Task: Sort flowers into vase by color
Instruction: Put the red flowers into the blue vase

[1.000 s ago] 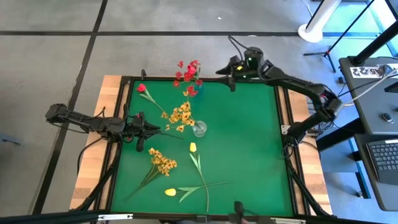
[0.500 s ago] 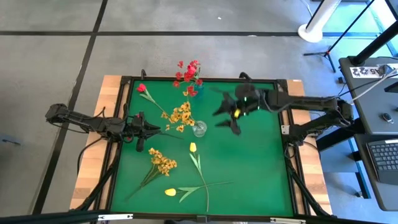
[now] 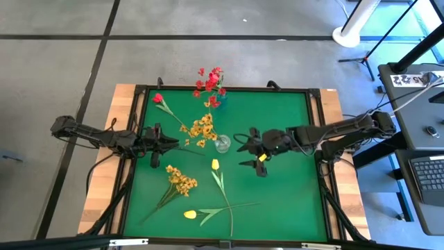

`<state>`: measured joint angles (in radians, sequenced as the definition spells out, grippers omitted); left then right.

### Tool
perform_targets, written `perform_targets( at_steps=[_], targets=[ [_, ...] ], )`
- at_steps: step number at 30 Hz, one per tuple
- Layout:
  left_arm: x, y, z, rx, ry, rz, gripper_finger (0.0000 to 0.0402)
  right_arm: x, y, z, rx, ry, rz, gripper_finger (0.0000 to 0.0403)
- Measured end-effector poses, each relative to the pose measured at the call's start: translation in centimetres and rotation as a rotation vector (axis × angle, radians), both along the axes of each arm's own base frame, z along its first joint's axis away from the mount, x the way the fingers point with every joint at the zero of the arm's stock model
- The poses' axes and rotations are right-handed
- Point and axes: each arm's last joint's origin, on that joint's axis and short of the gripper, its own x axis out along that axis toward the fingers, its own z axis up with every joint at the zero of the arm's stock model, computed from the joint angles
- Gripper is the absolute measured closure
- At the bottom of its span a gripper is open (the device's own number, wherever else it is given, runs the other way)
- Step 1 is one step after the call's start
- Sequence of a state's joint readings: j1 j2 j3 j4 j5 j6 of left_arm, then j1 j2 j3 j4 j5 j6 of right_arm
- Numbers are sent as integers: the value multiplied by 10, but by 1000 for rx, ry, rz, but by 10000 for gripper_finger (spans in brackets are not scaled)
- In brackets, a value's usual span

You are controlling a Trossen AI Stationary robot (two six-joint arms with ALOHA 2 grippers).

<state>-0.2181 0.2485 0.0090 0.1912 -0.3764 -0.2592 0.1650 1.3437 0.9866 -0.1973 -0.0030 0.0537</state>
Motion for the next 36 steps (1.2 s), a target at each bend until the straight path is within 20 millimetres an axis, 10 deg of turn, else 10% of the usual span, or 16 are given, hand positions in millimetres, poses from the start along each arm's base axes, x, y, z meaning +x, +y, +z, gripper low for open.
perform_targets(
  at_steps=[12, 26, 36],
  targets=[
    [-1, 1, -5, -51, 44, 35, 331, 0, 3, -1, -22, -16, -45, 162],
    [1, 11, 2, -201, 281, 220, 166, 1, 4, 2, -79, -54, -10, 162],
    [8, 23, 22, -478, 556, 421, 158, 1, 4, 2, -80, -52, -8, 162]
  ],
)
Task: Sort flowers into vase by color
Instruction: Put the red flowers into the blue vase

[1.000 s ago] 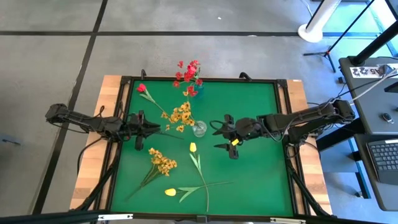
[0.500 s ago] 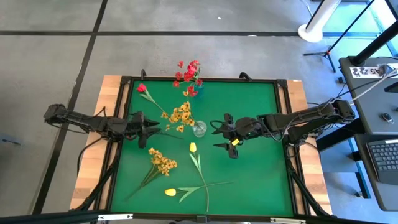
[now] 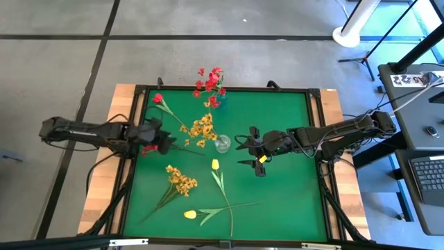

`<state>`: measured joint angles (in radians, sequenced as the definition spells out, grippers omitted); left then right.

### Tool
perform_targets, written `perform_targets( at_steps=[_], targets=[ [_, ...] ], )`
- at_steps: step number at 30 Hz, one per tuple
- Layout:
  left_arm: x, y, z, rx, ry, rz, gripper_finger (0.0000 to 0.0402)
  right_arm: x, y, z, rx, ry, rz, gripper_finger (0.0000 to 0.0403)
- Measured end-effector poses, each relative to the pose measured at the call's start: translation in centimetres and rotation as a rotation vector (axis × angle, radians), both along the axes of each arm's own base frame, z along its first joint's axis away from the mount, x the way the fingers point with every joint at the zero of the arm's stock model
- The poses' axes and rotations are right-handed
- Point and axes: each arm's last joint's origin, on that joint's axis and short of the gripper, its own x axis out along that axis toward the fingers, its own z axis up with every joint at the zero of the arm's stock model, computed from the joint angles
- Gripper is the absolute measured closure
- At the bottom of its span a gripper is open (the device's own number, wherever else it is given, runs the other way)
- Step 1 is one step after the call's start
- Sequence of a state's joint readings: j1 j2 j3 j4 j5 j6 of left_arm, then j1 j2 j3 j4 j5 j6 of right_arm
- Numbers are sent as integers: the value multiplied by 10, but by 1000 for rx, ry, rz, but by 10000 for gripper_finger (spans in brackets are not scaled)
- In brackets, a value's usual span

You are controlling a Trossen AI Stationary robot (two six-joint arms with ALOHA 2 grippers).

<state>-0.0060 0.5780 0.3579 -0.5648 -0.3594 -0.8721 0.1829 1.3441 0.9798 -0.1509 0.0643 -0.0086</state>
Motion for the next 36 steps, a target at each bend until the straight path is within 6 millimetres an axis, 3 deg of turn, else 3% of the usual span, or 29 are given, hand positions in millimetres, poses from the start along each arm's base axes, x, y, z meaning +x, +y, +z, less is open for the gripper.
perform_targets(
  at_steps=[12, 22, 25, 29, 32, 36],
  targets=[
    [16, 2, -32, -153, 304, 15, 158, 0, 0, 0, -1, 3, 0, 162],
    [17, 0, -36, -284, 325, 14, 159, 0, -1, -1, -17, 7, -28, 162],
    [19, 0, -28, -272, 335, -4, 159, 0, -1, -1, -17, 8, -29, 162],
    [25, 1, -1, -223, 344, -44, 159, 0, -1, -1, -17, 8, -29, 162],
    [31, -1, 24, -121, 335, -158, 159, 0, -1, -1, -17, 8, -29, 162],
    [34, -8, 38, 30, 353, -324, 159, 0, -1, -2, -16, 12, -30, 162]
  ],
)
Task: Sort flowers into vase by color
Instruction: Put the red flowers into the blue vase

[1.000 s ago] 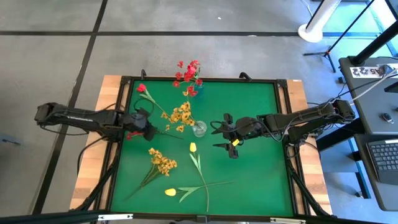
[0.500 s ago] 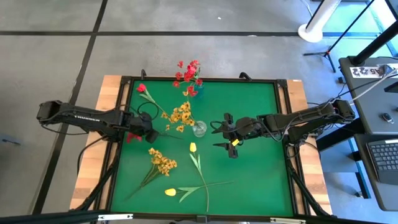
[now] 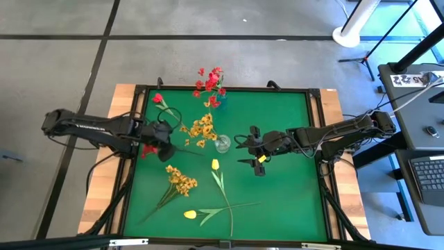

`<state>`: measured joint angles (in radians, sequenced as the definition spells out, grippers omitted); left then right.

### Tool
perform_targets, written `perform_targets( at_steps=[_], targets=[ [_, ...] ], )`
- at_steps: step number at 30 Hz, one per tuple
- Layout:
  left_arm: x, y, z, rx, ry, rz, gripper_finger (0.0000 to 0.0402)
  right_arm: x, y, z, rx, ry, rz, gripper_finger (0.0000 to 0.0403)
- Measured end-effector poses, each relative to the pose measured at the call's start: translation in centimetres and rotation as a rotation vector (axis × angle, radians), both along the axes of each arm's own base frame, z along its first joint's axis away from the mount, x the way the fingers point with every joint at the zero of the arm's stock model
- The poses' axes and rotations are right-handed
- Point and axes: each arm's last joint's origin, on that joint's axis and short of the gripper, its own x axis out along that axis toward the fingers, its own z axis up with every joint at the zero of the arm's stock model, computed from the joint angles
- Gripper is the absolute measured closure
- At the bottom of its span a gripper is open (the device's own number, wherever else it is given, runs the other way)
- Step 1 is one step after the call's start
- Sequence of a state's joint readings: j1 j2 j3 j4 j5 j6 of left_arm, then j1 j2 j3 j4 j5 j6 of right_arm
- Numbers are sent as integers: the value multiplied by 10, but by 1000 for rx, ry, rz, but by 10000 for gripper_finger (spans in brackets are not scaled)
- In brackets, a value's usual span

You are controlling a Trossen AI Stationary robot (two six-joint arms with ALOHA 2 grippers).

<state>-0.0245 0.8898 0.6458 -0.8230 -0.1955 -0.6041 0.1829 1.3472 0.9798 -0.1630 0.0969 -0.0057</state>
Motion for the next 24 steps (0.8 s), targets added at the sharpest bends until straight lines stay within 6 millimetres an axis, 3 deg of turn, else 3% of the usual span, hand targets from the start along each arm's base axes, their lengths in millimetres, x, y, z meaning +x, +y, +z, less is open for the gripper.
perform_targets(
  at_steps=[7, 13, 24],
  targets=[
    [5, -12, -18, 72, 119, -165, 159, -1, 0, -2, 0, 21, -2, 162],
    [20, -14, -44, 81, 278, -94, 159, -1, 0, -2, 0, 19, -3, 162],
    [35, 7, -85, 112, 555, 14, 159, -1, 0, -2, 0, 20, -2, 162]
  ],
)
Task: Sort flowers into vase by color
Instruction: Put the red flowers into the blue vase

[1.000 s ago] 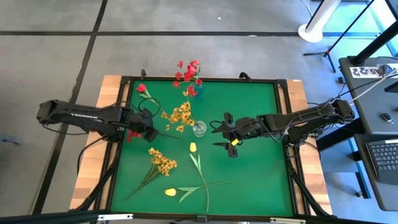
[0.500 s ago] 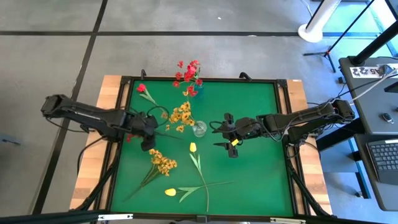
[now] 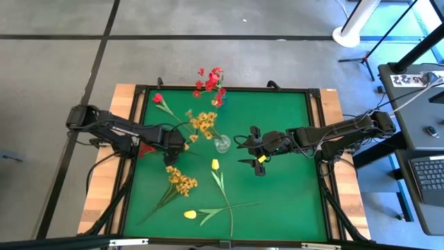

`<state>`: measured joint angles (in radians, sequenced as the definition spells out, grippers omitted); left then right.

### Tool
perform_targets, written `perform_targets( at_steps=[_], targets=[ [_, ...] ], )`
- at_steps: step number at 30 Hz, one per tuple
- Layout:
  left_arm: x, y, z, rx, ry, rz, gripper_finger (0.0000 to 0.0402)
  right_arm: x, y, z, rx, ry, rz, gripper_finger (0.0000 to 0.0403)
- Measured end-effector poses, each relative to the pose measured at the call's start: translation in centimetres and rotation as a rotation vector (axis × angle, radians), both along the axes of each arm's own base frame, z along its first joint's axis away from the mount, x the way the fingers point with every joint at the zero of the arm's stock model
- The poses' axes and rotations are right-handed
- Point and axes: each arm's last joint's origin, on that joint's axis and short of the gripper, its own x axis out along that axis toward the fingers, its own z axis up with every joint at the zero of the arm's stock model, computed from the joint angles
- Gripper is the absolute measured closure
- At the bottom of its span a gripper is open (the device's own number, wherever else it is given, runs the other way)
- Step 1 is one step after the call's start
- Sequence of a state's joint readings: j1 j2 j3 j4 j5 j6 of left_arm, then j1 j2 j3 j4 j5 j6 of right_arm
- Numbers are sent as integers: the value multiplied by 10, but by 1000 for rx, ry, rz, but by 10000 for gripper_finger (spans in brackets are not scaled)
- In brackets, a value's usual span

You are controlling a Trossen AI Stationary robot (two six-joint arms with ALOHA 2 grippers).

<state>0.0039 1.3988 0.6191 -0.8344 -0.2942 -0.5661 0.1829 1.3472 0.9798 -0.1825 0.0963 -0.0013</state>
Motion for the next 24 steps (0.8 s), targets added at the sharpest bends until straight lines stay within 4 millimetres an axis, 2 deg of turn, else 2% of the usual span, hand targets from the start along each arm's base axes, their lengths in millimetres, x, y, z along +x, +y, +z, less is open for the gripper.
perform_targets(
  at_steps=[3, 6, 11, 16, 24],
  targets=[
    [0, 3, -2, 2, 17, 16, 162, 0, 0, 0, 0, 0, 0, 162],
    [1, 2, -2, -3, 20, 13, 184, 0, 0, 0, 0, 0, 1, 162],
    [1, -3, 8, -2, 67, 16, 269, 0, 0, 0, 1, 0, 1, 162],
    [2, -11, 34, 49, 156, 60, 383, 0, 0, 0, 1, 0, 1, 162],
    [7, -32, 92, 114, 214, 60, 396, 0, 0, 0, 1, -3, 1, 162]
  ],
)
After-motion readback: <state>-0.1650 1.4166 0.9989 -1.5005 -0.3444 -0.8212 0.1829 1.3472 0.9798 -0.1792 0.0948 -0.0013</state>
